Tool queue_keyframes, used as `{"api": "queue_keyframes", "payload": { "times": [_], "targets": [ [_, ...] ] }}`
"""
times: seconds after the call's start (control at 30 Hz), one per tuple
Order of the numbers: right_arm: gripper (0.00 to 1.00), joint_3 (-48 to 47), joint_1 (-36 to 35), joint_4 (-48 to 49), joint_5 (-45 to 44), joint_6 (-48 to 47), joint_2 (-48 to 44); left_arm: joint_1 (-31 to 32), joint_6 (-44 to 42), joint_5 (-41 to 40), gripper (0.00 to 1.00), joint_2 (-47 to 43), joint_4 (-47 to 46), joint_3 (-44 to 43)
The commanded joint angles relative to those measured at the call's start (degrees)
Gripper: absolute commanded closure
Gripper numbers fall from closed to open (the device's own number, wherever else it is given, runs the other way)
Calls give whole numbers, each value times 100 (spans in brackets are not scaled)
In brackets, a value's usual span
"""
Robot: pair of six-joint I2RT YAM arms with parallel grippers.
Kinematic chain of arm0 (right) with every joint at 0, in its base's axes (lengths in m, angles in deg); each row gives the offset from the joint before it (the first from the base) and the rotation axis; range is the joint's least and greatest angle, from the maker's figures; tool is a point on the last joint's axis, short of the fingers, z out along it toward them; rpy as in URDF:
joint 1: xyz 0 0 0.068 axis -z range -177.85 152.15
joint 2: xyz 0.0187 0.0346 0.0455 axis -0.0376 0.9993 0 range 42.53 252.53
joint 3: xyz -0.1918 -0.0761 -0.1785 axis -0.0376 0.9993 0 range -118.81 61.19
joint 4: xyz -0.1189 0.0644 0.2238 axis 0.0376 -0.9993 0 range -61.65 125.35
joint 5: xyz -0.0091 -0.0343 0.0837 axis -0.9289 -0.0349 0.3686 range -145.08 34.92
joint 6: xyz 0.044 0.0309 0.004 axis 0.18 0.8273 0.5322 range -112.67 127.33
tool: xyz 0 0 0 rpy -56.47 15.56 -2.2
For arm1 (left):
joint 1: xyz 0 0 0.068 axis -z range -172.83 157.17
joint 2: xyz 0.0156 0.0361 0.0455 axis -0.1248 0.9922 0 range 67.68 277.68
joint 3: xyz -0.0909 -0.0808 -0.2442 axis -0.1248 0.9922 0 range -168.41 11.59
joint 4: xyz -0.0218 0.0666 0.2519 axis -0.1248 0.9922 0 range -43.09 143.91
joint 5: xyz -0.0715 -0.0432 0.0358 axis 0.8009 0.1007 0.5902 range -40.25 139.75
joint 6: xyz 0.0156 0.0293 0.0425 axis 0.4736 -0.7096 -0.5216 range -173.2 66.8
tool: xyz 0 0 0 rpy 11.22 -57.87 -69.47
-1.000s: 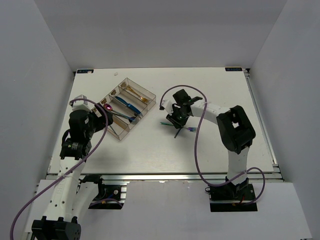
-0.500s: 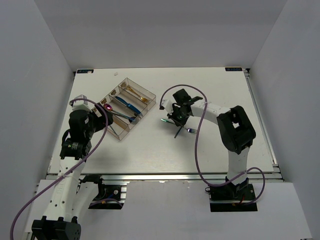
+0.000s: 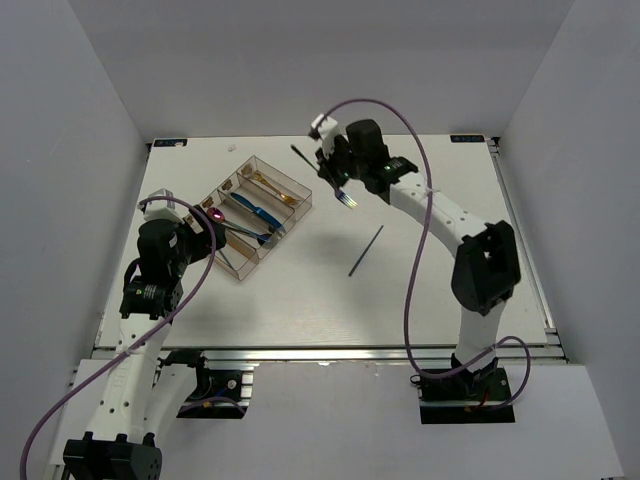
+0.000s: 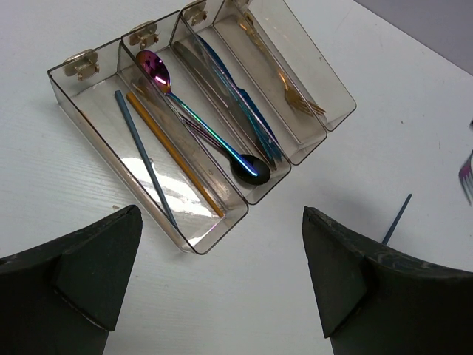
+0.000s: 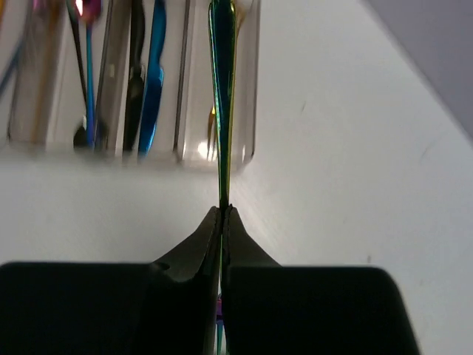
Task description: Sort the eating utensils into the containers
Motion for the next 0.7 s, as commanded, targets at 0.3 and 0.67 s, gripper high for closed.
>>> {"api": "queue_keyframes", "payload": {
  "times": [0.3,0.67],
  "targets": [
    [100,-3114,-77,2802,-82,2297,2511,-34,-49,68,2,52,-58,55],
    [100,-3568,-340,3082,94,1705,3487,-34,-49,130,2,35,-49,38]
  ]
}}
